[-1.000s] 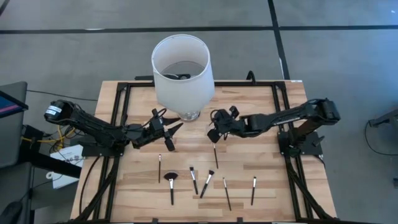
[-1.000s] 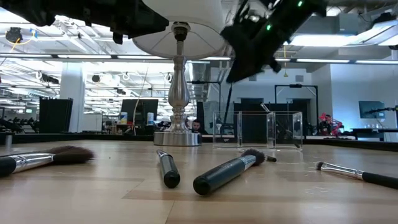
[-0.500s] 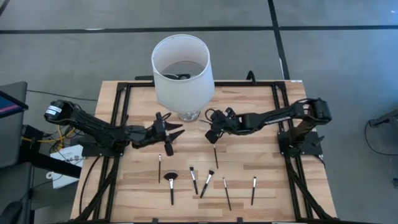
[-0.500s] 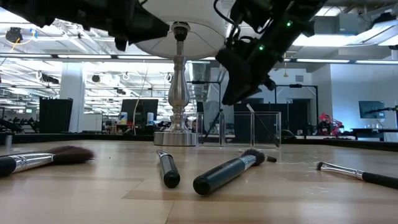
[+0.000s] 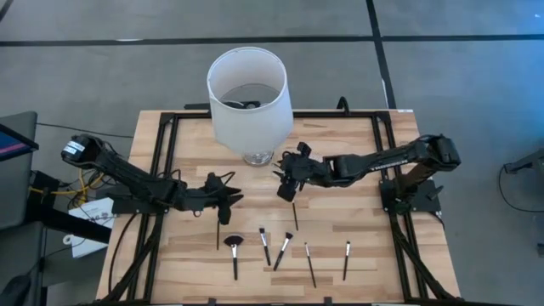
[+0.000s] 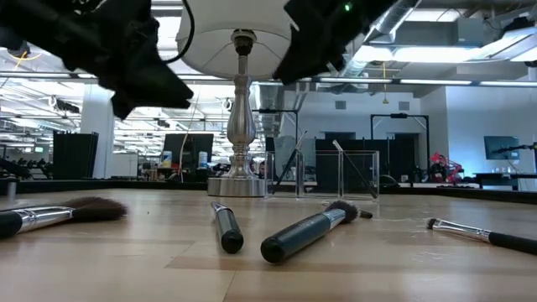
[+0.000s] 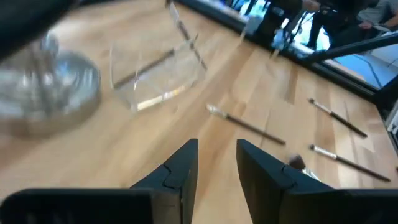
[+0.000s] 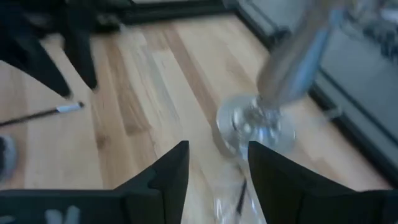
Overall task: Put items in baskets/containers
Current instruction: Put the white eyeshadow brush into the transparent organizer
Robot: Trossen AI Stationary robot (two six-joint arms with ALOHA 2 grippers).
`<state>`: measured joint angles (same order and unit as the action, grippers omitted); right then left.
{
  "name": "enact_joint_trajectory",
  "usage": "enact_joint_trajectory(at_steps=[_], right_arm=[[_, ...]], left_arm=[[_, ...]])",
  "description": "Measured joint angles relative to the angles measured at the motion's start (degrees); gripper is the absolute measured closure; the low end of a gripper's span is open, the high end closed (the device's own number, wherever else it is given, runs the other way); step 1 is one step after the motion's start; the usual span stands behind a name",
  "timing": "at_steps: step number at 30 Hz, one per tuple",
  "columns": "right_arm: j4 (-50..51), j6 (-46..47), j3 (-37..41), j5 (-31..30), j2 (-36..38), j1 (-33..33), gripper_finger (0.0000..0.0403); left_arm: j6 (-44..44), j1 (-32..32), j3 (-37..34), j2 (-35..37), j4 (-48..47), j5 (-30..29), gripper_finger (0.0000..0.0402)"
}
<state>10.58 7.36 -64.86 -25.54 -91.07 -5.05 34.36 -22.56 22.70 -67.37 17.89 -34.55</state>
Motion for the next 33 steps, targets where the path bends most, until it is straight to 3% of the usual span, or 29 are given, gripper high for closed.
enact_joint_trajectory(at_steps=[6,14,17,24,30,33], right_arm=[[-2.49,-6.03,-1.97,-0.03,-0.07,-0.07,0.0241],[-1.5,-4.45,-3.47,1.77,-0.07,-0.41,0.0243],[2.83,2.57,-3.22,4.81,-0.09,-1.71,0.0245],[12.25,26.7,1.01,4.55,-0.13,-9.04,0.0252],[13.17,44.47,4.79,-1.5,-5.16,-14.74,0.0255],[14.69,48.6,5.12,-4.93,-9.56,-15.62,0.0255]], left_arm=[[6.73,-2.43,0.17,0.59,-4.15,1.87,0.0294],[12.6,-2.47,0.11,0.46,-12.74,2.35,0.0294],[9.39,-2.51,0.11,0.46,-12.63,0.38,0.0294],[3.53,-0.66,0.11,0.46,-12.33,-6.03,0.0294],[3.38,2.13,0.06,0.46,-12.28,-6.16,0.0294],[3.34,3.75,0.02,0.46,-11.83,-6.16,0.0294]])
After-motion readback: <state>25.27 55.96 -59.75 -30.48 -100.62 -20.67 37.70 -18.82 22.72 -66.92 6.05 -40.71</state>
